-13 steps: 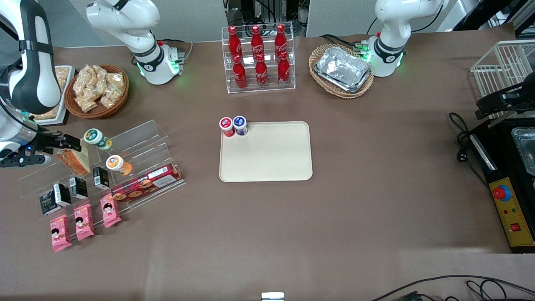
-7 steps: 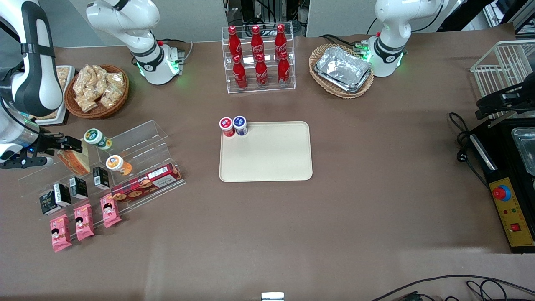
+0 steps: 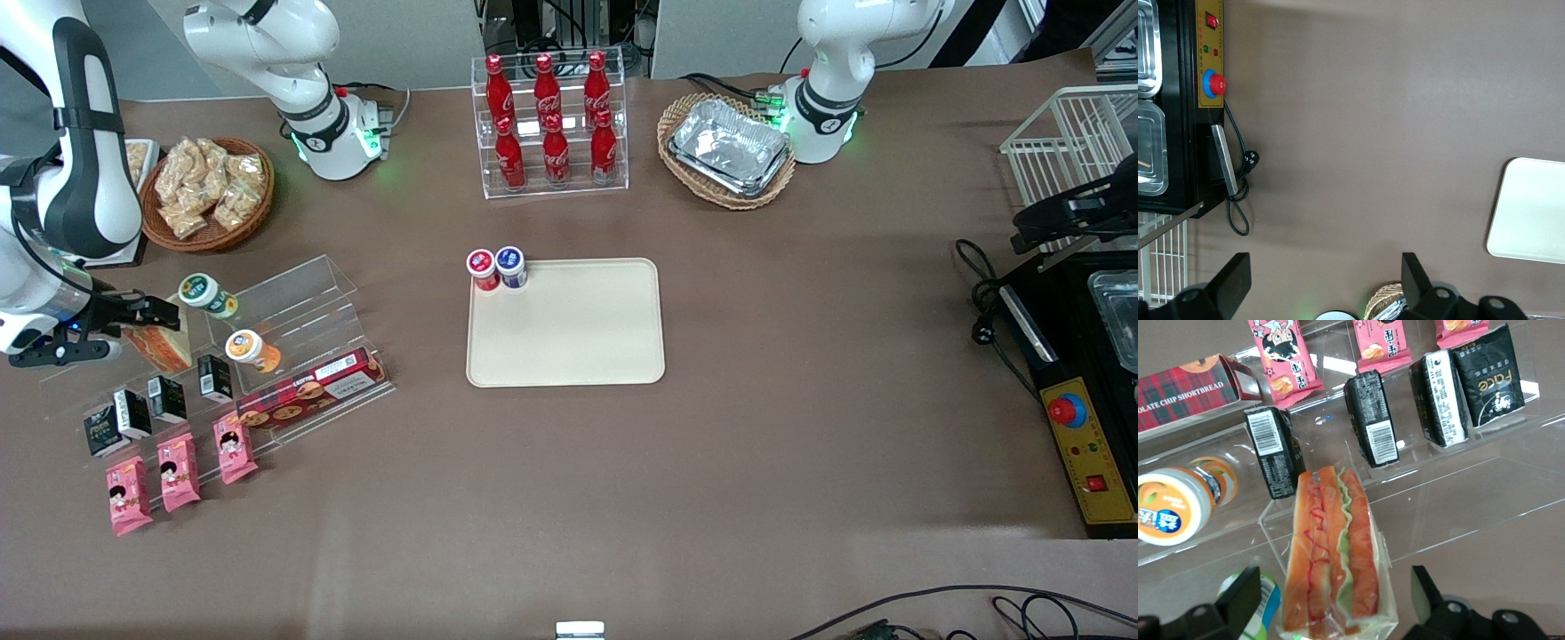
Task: Place sandwich on tray
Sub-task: 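Close the right gripper on the sandwich and lift it off the rack, then carry the held sandwich over the cream tray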
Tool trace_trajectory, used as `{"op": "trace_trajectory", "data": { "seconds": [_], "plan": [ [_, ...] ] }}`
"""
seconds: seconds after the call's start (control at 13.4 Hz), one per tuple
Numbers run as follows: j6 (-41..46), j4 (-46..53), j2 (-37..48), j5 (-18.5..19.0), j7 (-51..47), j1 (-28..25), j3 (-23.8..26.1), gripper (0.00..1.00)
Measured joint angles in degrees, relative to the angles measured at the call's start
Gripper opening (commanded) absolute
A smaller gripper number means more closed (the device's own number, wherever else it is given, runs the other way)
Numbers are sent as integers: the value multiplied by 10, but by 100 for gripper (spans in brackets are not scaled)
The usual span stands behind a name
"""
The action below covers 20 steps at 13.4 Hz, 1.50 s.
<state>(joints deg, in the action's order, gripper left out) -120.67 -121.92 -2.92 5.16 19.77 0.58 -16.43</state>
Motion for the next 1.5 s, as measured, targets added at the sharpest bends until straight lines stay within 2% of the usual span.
{"op": "trace_trajectory", "data": {
  "seconds": [0.07,0.37,0.75,1.2,1.5],
  "plan": [
    [0,-1,-2,0,1,0,0,99],
    [-1,-4,-3,1,5,8,0,62],
    [-2,-4,-3,1,20,15,0,41],
    [11,13,-2,2,52,15,1,40],
    [134,109,1,2,61,-2,9,39]
  ]
}}
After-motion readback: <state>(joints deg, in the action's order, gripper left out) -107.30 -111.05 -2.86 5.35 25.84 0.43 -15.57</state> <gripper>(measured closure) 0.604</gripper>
